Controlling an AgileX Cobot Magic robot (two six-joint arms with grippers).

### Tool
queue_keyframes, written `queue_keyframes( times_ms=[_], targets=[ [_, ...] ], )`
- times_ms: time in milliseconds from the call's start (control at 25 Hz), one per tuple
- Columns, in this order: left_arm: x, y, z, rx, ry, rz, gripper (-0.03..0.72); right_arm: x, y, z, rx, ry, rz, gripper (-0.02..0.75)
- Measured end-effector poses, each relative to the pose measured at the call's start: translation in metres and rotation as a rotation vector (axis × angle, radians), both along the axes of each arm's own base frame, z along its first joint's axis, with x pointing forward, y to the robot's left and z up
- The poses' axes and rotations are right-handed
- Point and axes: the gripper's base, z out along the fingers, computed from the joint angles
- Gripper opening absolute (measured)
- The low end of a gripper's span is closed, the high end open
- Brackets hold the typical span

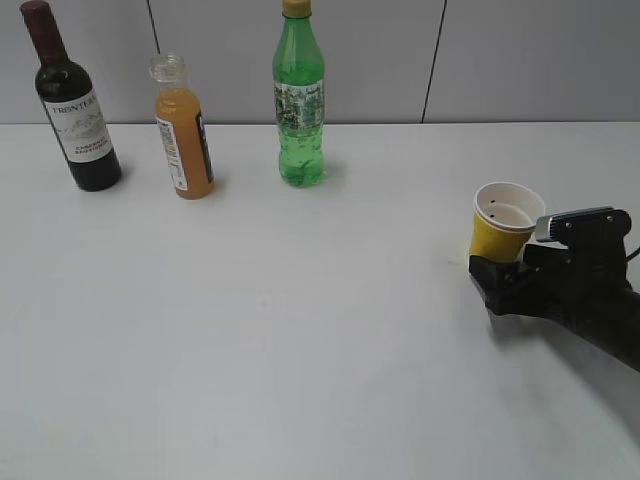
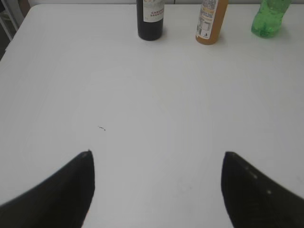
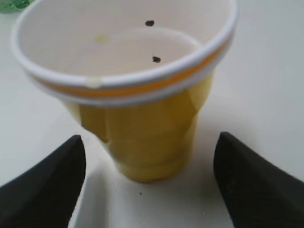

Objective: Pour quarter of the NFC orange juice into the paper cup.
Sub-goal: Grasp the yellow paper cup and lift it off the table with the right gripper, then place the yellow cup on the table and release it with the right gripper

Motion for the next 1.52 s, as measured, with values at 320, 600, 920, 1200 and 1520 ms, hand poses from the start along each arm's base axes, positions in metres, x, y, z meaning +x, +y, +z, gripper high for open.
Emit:
queue_keyframes(
  times_ms=[320, 600, 920, 1200, 1520],
  targets=[
    [0.0, 0.0, 0.0, 0.0, 0.0, 0.0, 0.595, 0.018, 0.004, -0.01, 0.008, -0.035, 0.029, 0.664],
    [0.0, 0.0, 0.0, 0.0, 0.0, 0.0, 0.594, 0.028, 0.005, -0.014, 0.042, -0.057, 0.021, 0.651],
    [0.0, 0.0, 0.0, 0.0, 0.0, 0.0, 0.591, 0.034, 0.007, -0.013, 0.046, -0.061, 0.033, 0.564],
    [0.0, 0.0, 0.0, 0.0, 0.0, 0.0, 0.587, 0.034, 0.009, -0.013, 0.047, -0.058, 0.058, 0.48],
    [0.0, 0.0, 0.0, 0.0, 0.0, 0.0, 0.585, 0.034, 0.014, -0.005, 0.045, -0.078, 0.119, 0.475]
  ],
)
